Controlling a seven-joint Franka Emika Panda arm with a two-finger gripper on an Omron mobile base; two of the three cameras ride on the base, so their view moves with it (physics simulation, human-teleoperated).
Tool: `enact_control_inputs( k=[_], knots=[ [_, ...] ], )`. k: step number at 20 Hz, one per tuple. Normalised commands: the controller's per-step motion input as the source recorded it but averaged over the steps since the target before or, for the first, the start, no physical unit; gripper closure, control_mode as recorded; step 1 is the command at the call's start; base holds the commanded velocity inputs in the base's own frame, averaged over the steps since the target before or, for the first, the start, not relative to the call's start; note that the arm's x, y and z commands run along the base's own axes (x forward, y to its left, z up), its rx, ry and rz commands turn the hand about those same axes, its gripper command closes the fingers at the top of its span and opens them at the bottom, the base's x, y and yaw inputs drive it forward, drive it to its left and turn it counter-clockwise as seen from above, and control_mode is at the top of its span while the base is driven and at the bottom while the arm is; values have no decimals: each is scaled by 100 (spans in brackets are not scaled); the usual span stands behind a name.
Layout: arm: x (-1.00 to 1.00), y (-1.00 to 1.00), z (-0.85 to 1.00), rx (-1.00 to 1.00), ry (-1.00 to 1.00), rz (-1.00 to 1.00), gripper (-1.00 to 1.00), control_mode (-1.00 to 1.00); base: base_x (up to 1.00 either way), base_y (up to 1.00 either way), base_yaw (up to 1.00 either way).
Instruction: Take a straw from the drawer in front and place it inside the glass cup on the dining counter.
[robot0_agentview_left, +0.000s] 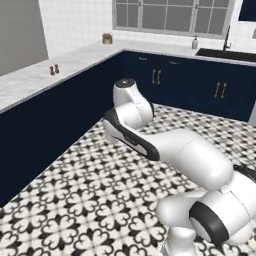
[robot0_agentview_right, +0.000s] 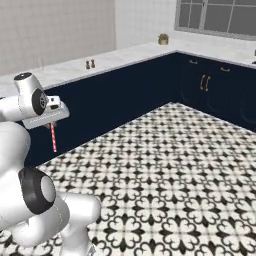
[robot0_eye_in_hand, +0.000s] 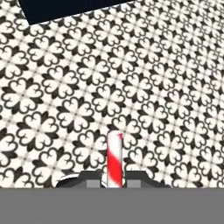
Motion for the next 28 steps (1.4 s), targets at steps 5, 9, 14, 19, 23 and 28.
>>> enact_control_inputs(
  k=[5, 9, 14, 19, 23, 28],
  knots=[
    [0, 0, 0, 0, 0, 0, 100, 100, -12, 100, -41],
    [0, 0, 0, 0, 0, 0, 100, 100, -24, 100, -42],
    [0, 0, 0, 0, 0, 0, 100, 100, -39, 100, -40],
    [0, 0, 0, 0, 0, 0, 100, 100, -49, 100, -37],
    [0, 0, 0, 0, 0, 0, 100, 100, -53, 100, -36],
    [0, 0, 0, 0, 0, 0, 100, 100, -49, 100, -35]
  ],
)
